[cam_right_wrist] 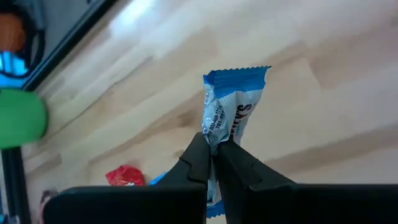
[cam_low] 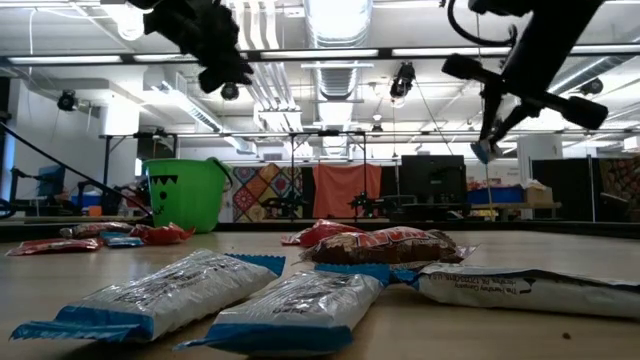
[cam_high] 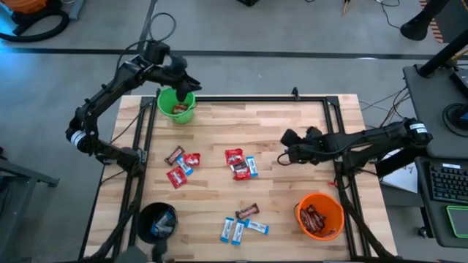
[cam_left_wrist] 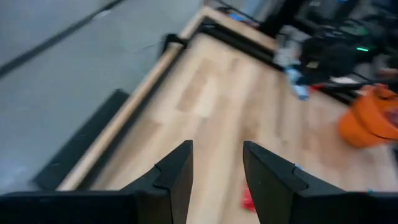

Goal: Sort candy
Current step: Put the white chocolate into the black bucket

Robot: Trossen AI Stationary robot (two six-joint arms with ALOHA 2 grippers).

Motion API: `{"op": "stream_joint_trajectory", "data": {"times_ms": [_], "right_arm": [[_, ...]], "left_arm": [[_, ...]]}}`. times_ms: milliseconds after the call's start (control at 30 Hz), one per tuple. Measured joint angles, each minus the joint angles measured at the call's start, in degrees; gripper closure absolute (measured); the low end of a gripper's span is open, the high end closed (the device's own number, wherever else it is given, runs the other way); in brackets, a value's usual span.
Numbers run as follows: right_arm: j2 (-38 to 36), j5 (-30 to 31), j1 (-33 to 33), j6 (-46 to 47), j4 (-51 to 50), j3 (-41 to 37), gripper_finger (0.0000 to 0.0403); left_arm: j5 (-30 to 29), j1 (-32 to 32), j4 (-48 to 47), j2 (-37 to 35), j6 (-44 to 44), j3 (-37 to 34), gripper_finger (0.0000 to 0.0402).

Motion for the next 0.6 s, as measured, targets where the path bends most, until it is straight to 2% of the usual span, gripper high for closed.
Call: {"op": "stream_joint_trajectory", "data": {"times_ms": [400, 600], "right_arm": [[0.0, 8.1, 0.0, -23.1, -0.1, 6.5, 0.0394], [0.0, 12.3, 0.0, -33.4, 0.0, 10.2, 0.0394]], "left_arm": [[0.5, -18.7, 2.2, 0.0, -10.4, 0.0, 0.0278], [-0.1, -24.9, 7.3, 0.0, -15.5, 0.0, 0.0278]]}}
